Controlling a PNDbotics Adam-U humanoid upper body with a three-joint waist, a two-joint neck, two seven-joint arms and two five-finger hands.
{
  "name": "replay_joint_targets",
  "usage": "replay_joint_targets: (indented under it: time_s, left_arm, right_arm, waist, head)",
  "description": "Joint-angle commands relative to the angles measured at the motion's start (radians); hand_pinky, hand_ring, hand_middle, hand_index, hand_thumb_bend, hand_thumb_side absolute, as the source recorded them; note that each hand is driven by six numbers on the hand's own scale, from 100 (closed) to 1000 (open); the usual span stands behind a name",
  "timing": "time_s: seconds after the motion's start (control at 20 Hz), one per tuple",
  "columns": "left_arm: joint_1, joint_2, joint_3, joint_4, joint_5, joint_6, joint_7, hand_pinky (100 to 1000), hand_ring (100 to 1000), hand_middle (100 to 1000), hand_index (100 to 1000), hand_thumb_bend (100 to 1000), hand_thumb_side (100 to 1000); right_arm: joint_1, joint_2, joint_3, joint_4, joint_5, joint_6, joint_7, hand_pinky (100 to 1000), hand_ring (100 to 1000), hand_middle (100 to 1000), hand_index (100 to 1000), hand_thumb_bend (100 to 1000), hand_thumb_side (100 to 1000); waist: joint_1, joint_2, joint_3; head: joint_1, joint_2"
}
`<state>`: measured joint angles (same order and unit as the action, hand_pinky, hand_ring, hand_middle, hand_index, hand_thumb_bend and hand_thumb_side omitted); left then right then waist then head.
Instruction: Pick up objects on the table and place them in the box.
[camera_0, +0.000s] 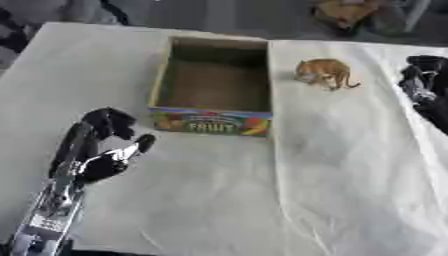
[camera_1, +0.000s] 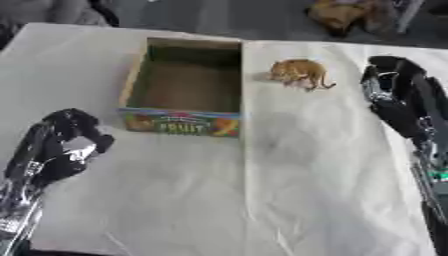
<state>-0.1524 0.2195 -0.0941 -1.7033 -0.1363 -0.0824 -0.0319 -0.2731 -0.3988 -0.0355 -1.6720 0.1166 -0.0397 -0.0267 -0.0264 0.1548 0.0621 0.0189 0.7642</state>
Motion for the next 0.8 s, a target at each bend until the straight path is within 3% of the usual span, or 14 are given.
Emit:
replay_joint_targets:
  time_s: [0.05,0.5,0.8]
  left_arm:
    - [-0.010,0.010,0.005,-0.016,0.004,-0.001,0.001,548,528,530,596,645,362]
    - [-0.009,0.010,0.004,-0.017,0.004,-0.001,-0.001,548,528,530,596,645,362]
    - [-0.008,0.011,0.002,-0.017,0.005,-0.001,-0.003,548,527,529,595,645,362]
  right_arm:
    - [-0.015,-0.022,-0.005,-0.020,-0.002,-0.001,0.000,656,627,628,780,100,503]
    - [-0.031,-0.043,-0.002,-0.017,-0.001,-0.001,0.004,658,630,631,782,100,487]
    - [-0.074,-0.098,0.015,0.003,0.006,0.003,0.018,661,640,643,787,100,441]
  waist:
    - [0.001,-0.012,-0.001]
    - [0.003,-0.013,0.001]
    - [0.002,-0.015,0.007]
  head:
    - [-0.001,0.006]
    - [-0.003,0.006]
    - [-0.007,0.006]
